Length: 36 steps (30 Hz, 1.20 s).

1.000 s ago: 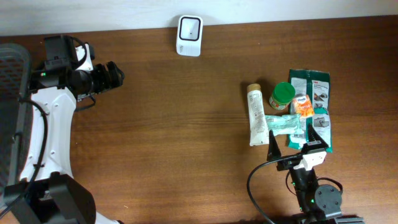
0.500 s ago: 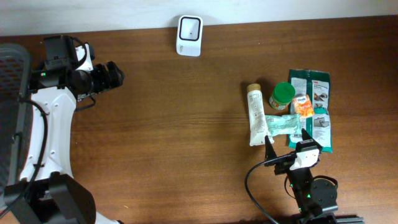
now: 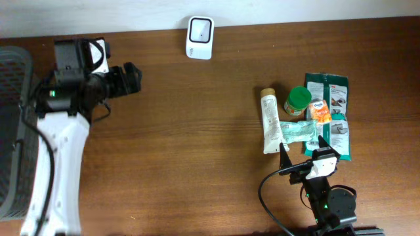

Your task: Scan the item barcode

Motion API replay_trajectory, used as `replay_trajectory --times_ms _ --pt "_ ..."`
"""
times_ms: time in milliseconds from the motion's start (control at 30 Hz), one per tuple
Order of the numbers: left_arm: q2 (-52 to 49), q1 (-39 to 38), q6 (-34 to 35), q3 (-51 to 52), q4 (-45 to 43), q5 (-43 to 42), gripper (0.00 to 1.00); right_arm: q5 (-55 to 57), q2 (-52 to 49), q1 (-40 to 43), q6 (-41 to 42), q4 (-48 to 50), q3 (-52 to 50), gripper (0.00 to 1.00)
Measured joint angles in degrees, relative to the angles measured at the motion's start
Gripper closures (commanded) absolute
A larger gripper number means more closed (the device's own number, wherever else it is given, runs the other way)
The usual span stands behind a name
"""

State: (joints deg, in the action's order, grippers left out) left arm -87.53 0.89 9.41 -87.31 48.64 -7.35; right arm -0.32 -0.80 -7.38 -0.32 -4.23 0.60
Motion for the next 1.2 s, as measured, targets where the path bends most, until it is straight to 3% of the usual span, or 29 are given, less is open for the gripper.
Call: replay_trajectory --times_ms 133,267,367,533,633,800,1000,1200 --pt "12.07 -1.99 0.00 13.18 -15.54 3.30 0.01 -0.09 0.11 0.00 0.02 -0.02 0.00 0.02" --pt "28.04 -1.99 0.02 38.14 -39.01 4.09 0.01 -0.24 0.15 0.00 0.04 -0.04 0.02 0.02" --pt "43.41 -1.99 0.00 54.42 -48.26 4.63 0.01 -0.24 0.22 0.00 0.04 0.02 0.02 0.02" --pt "65.16 -2.01 -3.30 71.87 -52.15 8.13 0.01 -0.26 0.17 0.02 0.02 -0.04 0.02 0.02" --pt "74.42 -2.01 -9.53 78.73 -55.74 8.94 0.01 -0.26 0.17 0.00 0.07 -0.04 0.02 0.02" --pt "84.19 -1.99 -17.66 85.96 -54.21 9.31 0.01 -0.33 0.15 0.00 0.02 -0.02 0.02 0.02" --pt "86.79 -1.99 -19.32 86.49 -43.95 8.87 0.01 -0.42 0.17 0.00 0.04 -0.04 0.02 0.02" --pt "86.82 -1.99 -19.50 86.47 -43.95 8.17 0.01 -0.42 0.17 0.00 0.04 -0.04 0.02 0.02"
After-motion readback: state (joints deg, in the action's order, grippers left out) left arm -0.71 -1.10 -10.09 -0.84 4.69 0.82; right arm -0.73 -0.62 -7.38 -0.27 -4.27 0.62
